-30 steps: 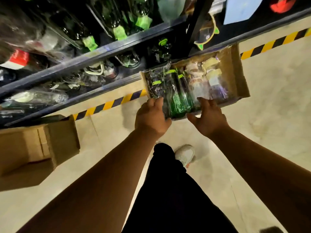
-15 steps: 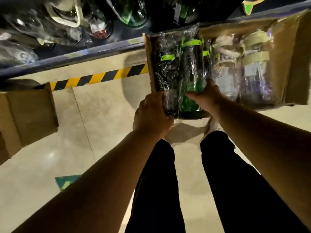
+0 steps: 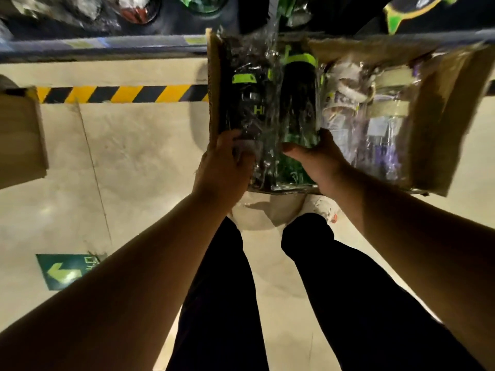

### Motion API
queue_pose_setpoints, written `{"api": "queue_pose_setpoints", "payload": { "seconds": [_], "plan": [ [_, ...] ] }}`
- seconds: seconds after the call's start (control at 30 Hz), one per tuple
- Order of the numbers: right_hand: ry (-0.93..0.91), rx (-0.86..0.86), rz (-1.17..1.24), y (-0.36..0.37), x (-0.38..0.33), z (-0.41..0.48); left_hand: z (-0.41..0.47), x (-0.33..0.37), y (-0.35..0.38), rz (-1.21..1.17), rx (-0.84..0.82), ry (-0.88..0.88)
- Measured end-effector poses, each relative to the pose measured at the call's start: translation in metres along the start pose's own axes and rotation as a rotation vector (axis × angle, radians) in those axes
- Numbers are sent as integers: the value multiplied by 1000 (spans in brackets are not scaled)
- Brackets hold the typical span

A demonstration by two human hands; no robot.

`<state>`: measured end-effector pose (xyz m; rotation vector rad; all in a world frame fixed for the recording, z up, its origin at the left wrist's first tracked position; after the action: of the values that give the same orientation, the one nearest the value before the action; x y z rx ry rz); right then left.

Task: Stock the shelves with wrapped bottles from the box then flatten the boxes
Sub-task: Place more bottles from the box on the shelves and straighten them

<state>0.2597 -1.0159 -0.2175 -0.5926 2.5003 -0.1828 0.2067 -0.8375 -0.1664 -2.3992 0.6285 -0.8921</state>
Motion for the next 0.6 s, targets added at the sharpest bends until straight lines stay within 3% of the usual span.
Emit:
{"api": "queue_pose_setpoints", "payload": {
  "seconds": [0.2, 0.37, 0.6],
  "plan": [
    [-65, -110, 121, -14, -4, -47, 1, 47, -13, -305, -209, -100],
    [-113, -131, 253, -1, -6, -83, -5, 60, -27, -361, -366, -140],
    [-268, -210, 305, 26, -42, -126, -9, 51, -51, -728, -421, -152]
  ]
}}
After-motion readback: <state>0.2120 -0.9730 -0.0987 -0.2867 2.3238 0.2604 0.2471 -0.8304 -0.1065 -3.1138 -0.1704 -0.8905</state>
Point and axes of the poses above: each hand's wrist, its own z-axis towards the middle knuckle, its own y-axis out of the palm, x = y × z, the point moved 2 cm from there along z, towards the middle knuckle, and after that the axes turned 3 degrees about -y, right-handed, at the moved point
